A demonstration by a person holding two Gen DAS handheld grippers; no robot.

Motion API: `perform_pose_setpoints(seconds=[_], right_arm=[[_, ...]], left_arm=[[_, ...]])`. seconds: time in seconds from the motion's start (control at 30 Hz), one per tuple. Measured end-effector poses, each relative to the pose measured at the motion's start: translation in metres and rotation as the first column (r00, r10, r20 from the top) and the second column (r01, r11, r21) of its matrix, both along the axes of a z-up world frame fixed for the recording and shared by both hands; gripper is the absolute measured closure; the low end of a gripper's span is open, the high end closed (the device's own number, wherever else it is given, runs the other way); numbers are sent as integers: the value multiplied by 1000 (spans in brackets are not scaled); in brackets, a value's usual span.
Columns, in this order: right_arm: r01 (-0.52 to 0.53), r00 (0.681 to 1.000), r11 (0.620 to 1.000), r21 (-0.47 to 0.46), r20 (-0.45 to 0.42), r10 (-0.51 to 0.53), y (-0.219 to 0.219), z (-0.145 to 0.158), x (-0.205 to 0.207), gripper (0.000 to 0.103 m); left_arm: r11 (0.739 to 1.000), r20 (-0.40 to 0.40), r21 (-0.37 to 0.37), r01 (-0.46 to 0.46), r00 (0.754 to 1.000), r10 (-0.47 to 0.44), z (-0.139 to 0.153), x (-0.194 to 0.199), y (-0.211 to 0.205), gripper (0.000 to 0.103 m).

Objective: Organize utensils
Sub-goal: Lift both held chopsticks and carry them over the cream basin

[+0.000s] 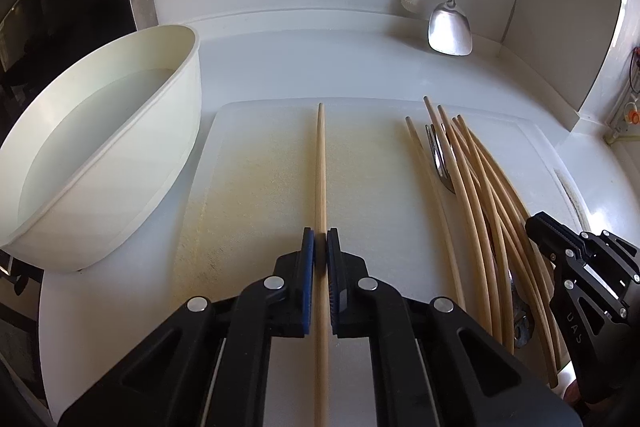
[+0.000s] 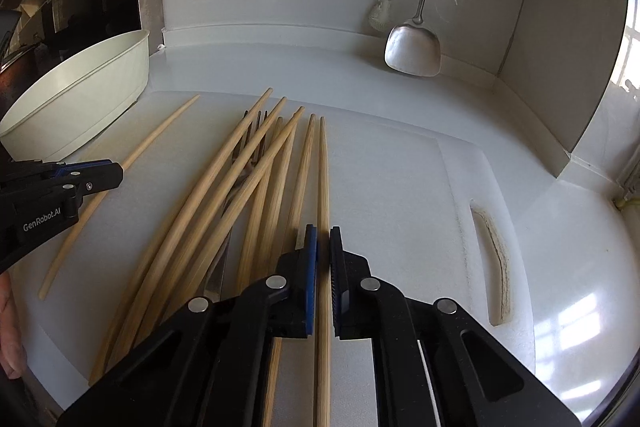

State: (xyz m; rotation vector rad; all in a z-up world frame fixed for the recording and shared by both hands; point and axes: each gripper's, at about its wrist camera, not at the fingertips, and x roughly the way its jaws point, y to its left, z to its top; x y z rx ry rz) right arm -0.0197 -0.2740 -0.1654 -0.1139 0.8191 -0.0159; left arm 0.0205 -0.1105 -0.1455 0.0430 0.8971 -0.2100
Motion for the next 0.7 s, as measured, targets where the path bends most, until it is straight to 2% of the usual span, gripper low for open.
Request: perform_pose_setpoints(seconds=[0.2, 0.7], right_arm=[[33, 999, 997, 73, 9, -33, -8, 2, -5, 97], [83, 995, 978, 191, 43, -93, -24, 22, -19, 97]], left_arm=[[997, -20, -79, 7, 1000, -9, 1, -3, 7, 96], [989, -24, -132, 58, 998, -62, 17, -23, -2, 96]])
